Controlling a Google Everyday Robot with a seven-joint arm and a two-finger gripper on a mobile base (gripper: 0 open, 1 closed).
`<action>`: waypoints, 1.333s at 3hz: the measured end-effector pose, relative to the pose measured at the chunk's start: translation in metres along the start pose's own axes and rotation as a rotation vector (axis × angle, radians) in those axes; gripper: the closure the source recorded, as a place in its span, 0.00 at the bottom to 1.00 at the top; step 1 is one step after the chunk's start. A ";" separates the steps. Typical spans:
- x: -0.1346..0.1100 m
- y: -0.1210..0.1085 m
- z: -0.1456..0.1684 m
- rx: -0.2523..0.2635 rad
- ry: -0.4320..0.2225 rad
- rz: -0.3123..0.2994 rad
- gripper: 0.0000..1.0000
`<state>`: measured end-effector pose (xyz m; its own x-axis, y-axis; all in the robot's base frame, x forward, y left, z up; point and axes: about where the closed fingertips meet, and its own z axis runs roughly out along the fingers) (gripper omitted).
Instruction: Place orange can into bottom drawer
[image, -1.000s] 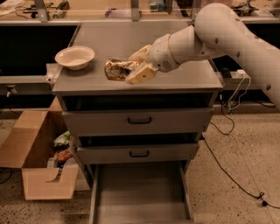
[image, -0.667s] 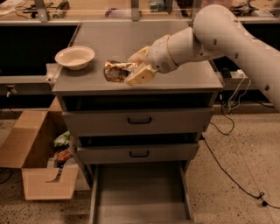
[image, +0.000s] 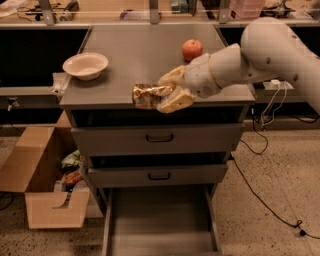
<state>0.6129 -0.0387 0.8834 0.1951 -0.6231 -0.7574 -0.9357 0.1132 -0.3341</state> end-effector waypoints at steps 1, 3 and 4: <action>0.043 0.035 -0.026 0.026 0.067 0.022 1.00; 0.106 0.071 -0.036 0.024 0.147 0.109 1.00; 0.121 0.075 -0.026 0.007 0.161 0.147 1.00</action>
Offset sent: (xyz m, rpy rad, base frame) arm -0.0786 -0.1388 -0.1362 -0.1509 0.1635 -0.2247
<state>0.5586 -0.1259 0.7817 0.0071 -0.7152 -0.6989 -0.9485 0.2166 -0.2313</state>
